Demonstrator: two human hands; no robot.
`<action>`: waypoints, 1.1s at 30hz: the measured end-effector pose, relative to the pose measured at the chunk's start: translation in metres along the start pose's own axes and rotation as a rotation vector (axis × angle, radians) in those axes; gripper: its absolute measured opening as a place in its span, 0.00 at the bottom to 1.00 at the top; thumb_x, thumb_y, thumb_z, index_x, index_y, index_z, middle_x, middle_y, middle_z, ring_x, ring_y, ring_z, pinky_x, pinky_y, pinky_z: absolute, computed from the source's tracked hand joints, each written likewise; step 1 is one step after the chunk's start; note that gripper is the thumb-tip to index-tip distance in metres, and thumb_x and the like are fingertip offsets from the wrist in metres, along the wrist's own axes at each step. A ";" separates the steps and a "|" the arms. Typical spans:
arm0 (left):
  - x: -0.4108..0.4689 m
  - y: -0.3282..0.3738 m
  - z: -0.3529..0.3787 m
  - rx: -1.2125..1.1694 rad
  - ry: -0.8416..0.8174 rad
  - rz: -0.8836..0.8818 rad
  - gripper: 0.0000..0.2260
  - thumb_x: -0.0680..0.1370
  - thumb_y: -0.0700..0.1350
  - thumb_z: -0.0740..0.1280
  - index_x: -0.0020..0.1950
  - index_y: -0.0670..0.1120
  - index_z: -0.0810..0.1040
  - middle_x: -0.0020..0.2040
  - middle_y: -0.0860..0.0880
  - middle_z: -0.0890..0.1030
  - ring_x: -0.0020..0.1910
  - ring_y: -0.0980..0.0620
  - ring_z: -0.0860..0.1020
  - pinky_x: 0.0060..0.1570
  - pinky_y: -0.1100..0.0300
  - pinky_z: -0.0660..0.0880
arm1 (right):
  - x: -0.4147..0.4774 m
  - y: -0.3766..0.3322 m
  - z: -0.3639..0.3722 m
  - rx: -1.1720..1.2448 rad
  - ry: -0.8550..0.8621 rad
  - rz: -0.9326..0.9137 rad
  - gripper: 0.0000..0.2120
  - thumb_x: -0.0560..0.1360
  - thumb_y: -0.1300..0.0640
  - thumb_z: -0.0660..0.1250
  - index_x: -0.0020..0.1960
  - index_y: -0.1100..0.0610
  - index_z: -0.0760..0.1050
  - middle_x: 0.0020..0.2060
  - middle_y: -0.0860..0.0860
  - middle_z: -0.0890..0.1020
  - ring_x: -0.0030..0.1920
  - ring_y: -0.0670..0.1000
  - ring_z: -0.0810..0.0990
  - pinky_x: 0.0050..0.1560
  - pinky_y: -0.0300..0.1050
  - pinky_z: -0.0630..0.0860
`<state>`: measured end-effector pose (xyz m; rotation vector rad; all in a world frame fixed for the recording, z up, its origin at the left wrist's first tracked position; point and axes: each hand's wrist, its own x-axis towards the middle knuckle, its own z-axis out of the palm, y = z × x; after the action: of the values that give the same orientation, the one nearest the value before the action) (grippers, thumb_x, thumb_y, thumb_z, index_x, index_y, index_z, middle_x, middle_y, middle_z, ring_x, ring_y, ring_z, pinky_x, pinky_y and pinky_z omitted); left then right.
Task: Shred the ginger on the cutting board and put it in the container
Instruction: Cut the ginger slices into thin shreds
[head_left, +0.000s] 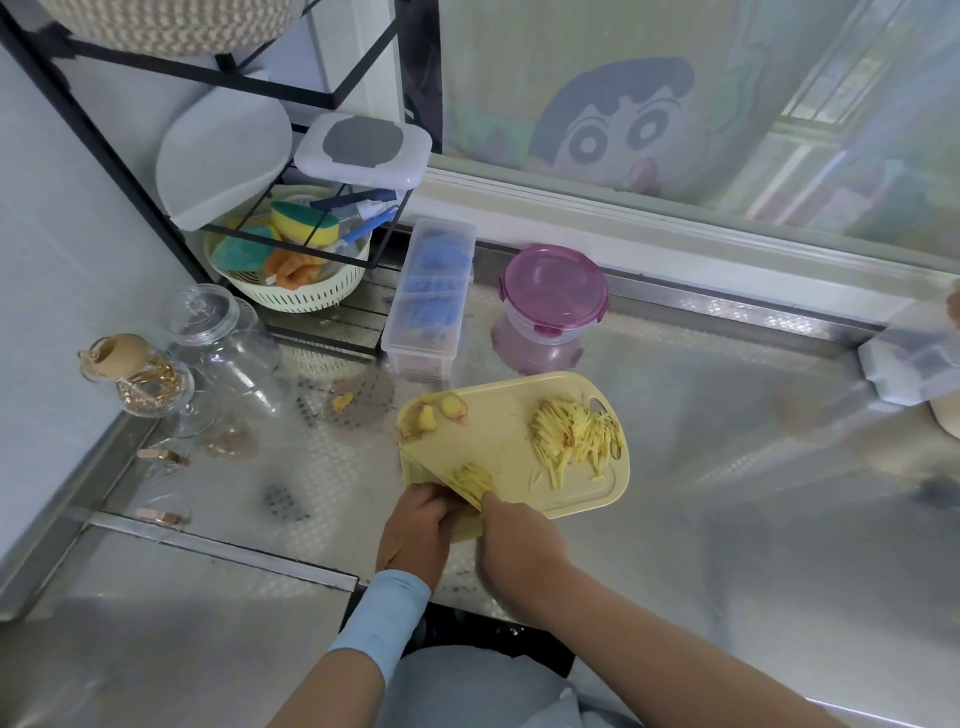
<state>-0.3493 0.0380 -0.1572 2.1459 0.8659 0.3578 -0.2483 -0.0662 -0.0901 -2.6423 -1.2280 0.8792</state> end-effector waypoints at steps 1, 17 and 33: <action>0.000 -0.001 0.000 0.016 0.008 0.018 0.07 0.76 0.41 0.68 0.48 0.47 0.86 0.52 0.51 0.80 0.53 0.54 0.75 0.52 0.68 0.68 | -0.001 0.001 0.001 0.007 0.002 0.000 0.06 0.78 0.61 0.58 0.52 0.53 0.65 0.40 0.53 0.75 0.39 0.57 0.74 0.37 0.48 0.70; 0.003 -0.003 -0.001 0.065 0.038 0.078 0.05 0.73 0.37 0.72 0.46 0.45 0.85 0.49 0.48 0.82 0.49 0.50 0.77 0.48 0.63 0.70 | 0.001 -0.001 0.001 -0.006 -0.018 0.015 0.06 0.78 0.61 0.59 0.54 0.53 0.66 0.42 0.55 0.77 0.39 0.58 0.75 0.38 0.48 0.71; 0.003 -0.014 0.002 0.089 0.063 0.159 0.13 0.74 0.49 0.63 0.45 0.45 0.85 0.49 0.47 0.82 0.49 0.50 0.77 0.47 0.60 0.76 | -0.020 0.013 0.006 0.003 -0.005 0.020 0.06 0.79 0.58 0.58 0.52 0.51 0.61 0.43 0.51 0.72 0.46 0.58 0.78 0.41 0.49 0.70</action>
<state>-0.3523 0.0453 -0.1696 2.3037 0.7606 0.4774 -0.2533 -0.0902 -0.0902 -2.6558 -1.2025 0.8907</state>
